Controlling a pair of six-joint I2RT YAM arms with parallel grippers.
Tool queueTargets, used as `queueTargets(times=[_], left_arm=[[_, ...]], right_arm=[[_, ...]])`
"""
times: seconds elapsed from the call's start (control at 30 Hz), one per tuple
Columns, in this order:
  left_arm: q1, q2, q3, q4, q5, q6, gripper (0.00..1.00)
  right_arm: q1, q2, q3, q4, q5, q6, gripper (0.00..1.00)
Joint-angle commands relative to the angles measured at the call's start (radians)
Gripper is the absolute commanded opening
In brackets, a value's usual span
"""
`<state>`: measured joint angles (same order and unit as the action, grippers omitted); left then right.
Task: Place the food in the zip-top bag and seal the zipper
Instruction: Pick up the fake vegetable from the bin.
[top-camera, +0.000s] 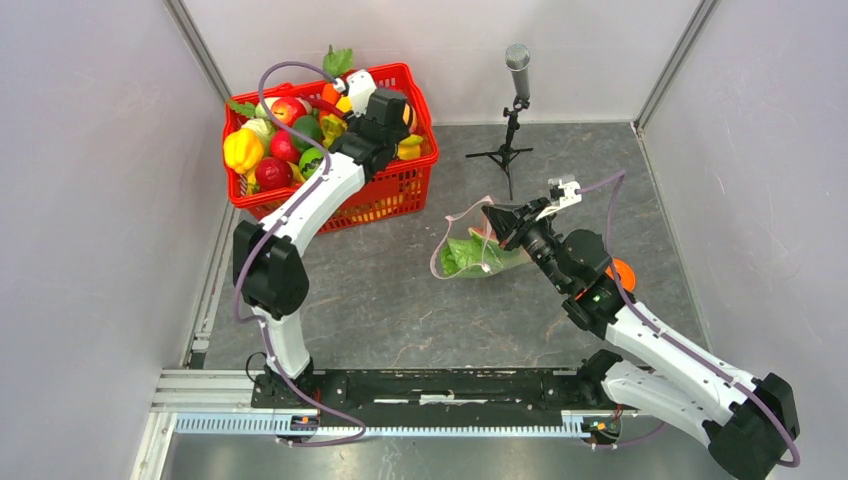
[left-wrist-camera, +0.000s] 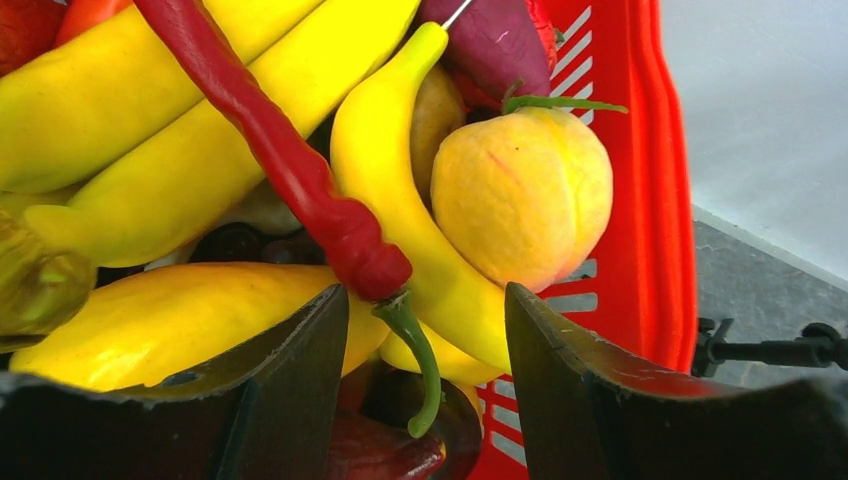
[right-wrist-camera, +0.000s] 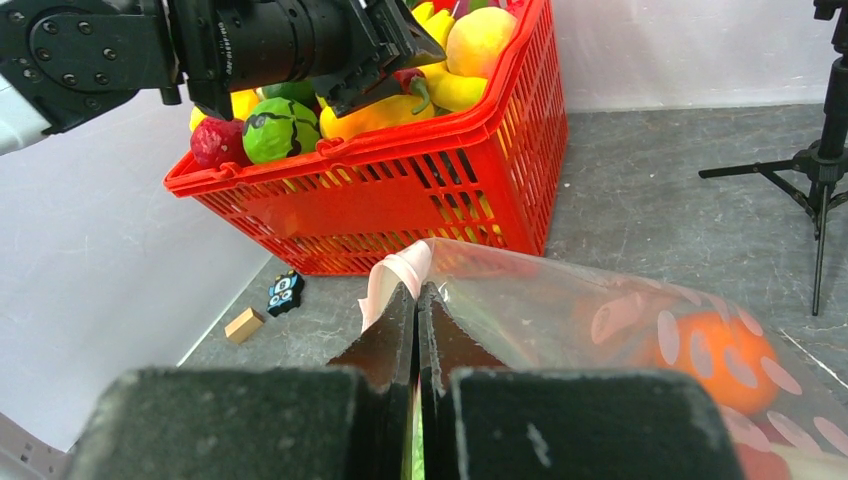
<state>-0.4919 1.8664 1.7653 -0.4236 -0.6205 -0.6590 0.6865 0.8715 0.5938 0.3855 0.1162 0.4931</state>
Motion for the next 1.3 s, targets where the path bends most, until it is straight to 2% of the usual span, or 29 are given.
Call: queueTargets(times=[0.0,0.13,0.2,0.27,0.33,0.53,0.63,0.77,1.0,1.27], left_arm=[[0.001,0.043,0.035,0.026,-0.058,-0.041,0.64],[0.006,0.065,0.033,0.043,-0.062,-0.041,0.58],[0.009,0.069,0.031,0.045,-0.058,-0.039,0.42],[0.011,0.069,0.022,0.054,-0.044,-0.033,0.37],[0.012,0.065,0.017,0.051,-0.03,-0.028,0.26],[0.012,-0.024,-0.077,0.124,0.007,-0.004,0.17],[0.012,-0.068,-0.097,0.155,0.067,0.049,0.07],[0.012,-0.134,-0.126,0.181,0.135,0.097,0.02],[0.012,-0.255,-0.208,0.227,0.208,0.162,0.02],[0.012,-0.393,-0.303,0.233,0.451,0.282,0.02]], right_arm=[[0.001,-0.002,0.0,0.066,0.012,0.005,0.01],[0.001,-0.008,-0.007,0.067,0.018,0.005,0.01],[0.001,-0.012,-0.01,0.067,0.02,0.007,0.02],[0.001,-0.016,-0.015,0.067,0.022,0.008,0.02],[0.001,-0.021,-0.023,0.071,0.028,0.011,0.02],[0.001,-0.031,-0.032,0.07,0.033,0.012,0.02],[0.0,-0.031,-0.034,0.072,0.035,0.016,0.02],[0.001,-0.03,-0.035,0.07,0.036,0.018,0.02],[0.001,-0.035,-0.038,0.071,0.036,0.023,0.02],[0.001,-0.036,-0.037,0.07,0.034,0.025,0.02]])
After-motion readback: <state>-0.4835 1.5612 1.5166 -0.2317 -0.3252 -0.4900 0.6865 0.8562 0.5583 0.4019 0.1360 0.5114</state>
